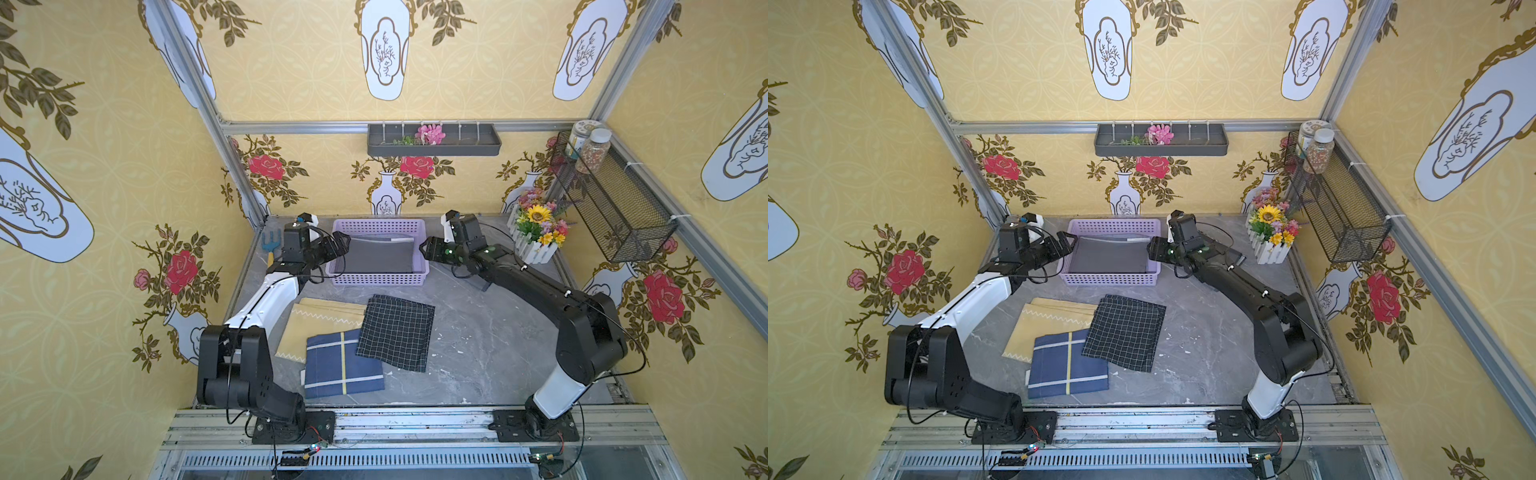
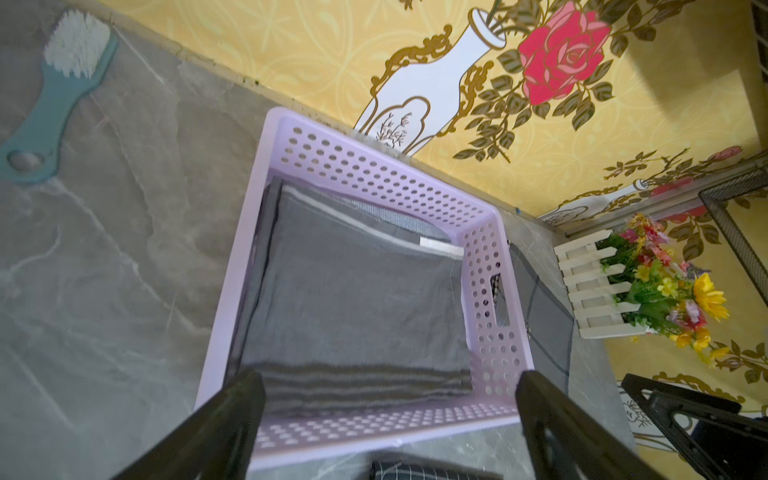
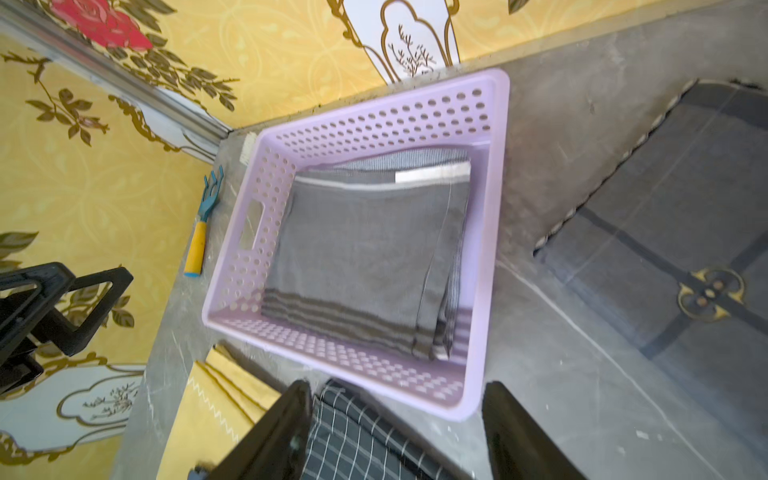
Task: Put the folded pillowcase in the basket
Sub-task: Move the pillowcase to the center of the board.
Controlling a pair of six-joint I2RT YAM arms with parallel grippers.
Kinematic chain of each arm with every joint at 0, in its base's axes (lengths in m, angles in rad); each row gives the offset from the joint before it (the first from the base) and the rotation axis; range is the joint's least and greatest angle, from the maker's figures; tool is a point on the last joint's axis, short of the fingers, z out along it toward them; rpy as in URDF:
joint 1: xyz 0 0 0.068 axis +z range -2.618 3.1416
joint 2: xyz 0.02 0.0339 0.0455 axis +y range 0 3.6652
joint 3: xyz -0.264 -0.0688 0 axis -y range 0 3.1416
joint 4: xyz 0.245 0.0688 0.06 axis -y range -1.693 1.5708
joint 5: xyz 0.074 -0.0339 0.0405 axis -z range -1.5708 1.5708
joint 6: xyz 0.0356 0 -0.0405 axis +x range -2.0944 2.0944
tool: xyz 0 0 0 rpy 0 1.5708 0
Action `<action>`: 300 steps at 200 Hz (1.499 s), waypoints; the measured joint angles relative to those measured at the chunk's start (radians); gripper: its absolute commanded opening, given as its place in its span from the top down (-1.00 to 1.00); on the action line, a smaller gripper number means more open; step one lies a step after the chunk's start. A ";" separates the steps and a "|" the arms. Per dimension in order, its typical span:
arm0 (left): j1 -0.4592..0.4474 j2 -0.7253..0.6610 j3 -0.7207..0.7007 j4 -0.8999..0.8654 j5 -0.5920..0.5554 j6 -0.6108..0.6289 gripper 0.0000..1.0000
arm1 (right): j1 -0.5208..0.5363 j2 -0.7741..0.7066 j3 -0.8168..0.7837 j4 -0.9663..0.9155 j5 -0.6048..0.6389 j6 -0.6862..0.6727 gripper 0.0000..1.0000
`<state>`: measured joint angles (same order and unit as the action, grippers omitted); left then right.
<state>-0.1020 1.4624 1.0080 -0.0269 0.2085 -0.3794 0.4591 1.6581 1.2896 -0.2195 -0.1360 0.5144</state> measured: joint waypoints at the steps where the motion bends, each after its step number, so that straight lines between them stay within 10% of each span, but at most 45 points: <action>1: -0.002 -0.004 -0.005 0.000 0.000 0.000 -1.00 | 0.000 0.000 0.000 0.000 0.000 0.000 -0.40; 114: -0.275 -0.229 -0.346 -0.050 -0.037 -0.120 -1.00 | 0.174 -0.204 -0.378 -0.099 0.080 0.091 -0.40; 300: -0.289 -0.308 -0.416 -0.049 -0.101 -0.164 -1.00 | 0.309 -0.024 -0.445 -0.053 0.094 0.326 0.09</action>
<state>-0.3908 1.1542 0.5922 -0.0757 0.1070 -0.5430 0.7677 1.6344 0.8444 -0.2722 -0.0422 0.8406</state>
